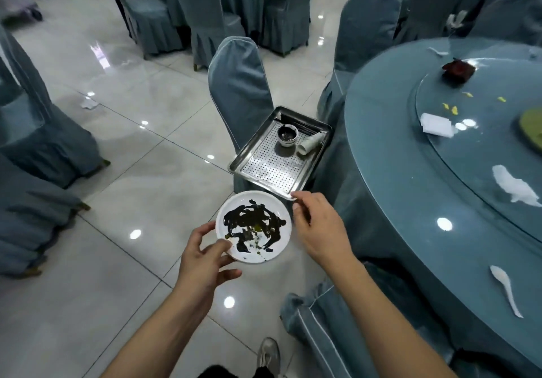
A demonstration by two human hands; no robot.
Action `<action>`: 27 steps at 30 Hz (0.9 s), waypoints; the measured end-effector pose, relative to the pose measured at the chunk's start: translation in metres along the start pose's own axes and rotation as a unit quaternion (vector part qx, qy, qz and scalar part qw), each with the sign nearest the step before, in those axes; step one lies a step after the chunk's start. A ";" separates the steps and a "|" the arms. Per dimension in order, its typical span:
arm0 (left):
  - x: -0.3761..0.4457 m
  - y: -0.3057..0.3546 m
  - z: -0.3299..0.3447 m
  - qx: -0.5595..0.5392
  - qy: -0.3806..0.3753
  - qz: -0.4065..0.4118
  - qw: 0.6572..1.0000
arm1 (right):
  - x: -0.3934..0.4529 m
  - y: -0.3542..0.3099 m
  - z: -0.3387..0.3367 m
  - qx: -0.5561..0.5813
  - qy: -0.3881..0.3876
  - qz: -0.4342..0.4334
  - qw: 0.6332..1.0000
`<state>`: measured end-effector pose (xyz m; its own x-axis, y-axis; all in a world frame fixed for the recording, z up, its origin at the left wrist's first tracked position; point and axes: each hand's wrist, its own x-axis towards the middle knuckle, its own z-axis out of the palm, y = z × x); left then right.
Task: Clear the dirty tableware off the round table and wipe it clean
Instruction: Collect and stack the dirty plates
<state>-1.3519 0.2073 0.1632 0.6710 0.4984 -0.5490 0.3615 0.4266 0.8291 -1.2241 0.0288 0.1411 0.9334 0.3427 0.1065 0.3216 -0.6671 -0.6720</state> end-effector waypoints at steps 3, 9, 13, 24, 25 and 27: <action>0.037 0.018 0.002 -0.008 -0.004 -0.007 1.000 | 0.031 0.008 0.012 -0.081 0.015 -0.039 0.996; 0.124 0.045 0.013 0.025 -0.015 -0.029 0.999 | 0.103 0.024 0.040 -0.188 0.024 -0.036 0.981; 0.190 0.074 0.017 0.053 -0.034 -0.043 0.997 | 0.156 0.029 0.058 -0.216 0.009 -0.001 0.976; 0.358 0.103 0.085 0.093 -0.077 -0.131 0.984 | 0.275 0.069 0.081 -0.205 -0.029 0.125 0.970; 0.373 0.101 0.094 0.096 -0.070 -0.140 0.983 | 0.288 0.077 0.084 -0.203 -0.038 0.131 0.970; 0.405 0.092 0.113 0.099 -0.057 -0.158 0.981 | 0.315 0.099 0.091 -0.197 -0.053 0.137 0.969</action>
<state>-0.9737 0.3635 0.0293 0.5700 0.2725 -0.7751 0.6733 0.3857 0.6308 -0.9132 0.1312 0.0414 0.9775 0.1697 -0.1255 0.1203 -0.9365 -0.3293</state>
